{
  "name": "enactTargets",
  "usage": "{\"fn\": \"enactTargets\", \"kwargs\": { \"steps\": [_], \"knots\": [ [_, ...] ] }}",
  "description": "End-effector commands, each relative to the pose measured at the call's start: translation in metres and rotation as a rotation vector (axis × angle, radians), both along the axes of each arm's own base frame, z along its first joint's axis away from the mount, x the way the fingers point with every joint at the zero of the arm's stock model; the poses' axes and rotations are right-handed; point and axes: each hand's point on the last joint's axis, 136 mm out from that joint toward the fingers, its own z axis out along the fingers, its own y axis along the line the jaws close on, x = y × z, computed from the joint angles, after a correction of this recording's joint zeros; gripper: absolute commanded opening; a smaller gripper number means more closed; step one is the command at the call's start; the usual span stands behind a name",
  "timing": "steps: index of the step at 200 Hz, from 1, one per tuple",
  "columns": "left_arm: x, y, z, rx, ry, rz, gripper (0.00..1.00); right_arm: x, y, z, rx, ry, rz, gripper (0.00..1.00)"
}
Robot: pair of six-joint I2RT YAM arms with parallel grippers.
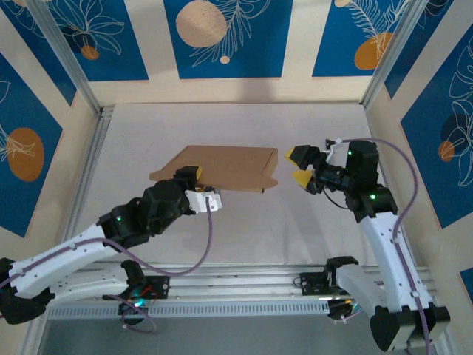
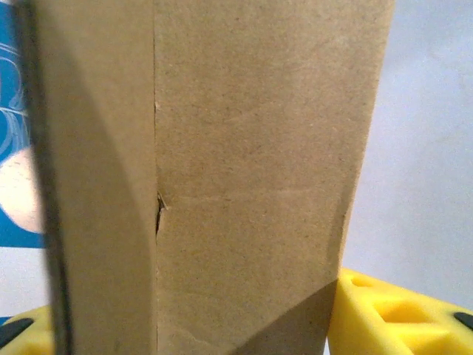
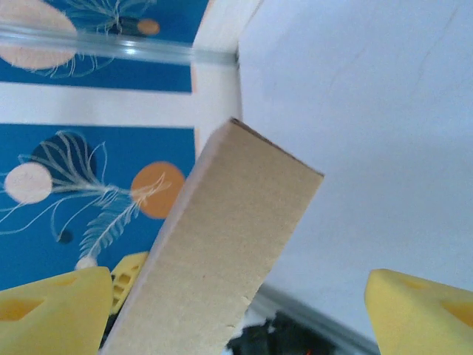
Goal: Fold the paper box
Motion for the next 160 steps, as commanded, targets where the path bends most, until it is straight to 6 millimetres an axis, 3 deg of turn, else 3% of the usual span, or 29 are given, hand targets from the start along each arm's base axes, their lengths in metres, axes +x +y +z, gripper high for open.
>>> {"fn": "enactTargets", "kwargs": {
  "steps": [1, 39, 72, 131, 160],
  "knots": [
    [-0.021, 0.007, -0.018, 0.017, 0.279, 0.05, 0.6, -0.013, -0.029, -0.016, -0.257, -0.043, -0.081, 0.87],
    [-0.047, -0.007, -0.022, 0.09, 0.544, 0.015, 0.61, -0.018, -0.023, 0.0, -0.348, -0.177, -0.019, 0.81],
    [-0.055, -0.022, -0.037, 0.157, 0.664, -0.007, 0.6, -0.024, -0.019, 0.003, -0.413, -0.23, 0.021, 0.79],
    [-0.033, -0.054, -0.072, -0.005, 0.74, -0.07, 0.55, -0.028, -0.002, -0.009, -0.371, -0.168, 0.115, 0.77],
    [-0.027, -0.062, -0.095, -0.043, 0.801, -0.095, 0.53, -0.026, 0.017, -0.011, -0.269, -0.1, 0.174, 0.74]
  ]
}}
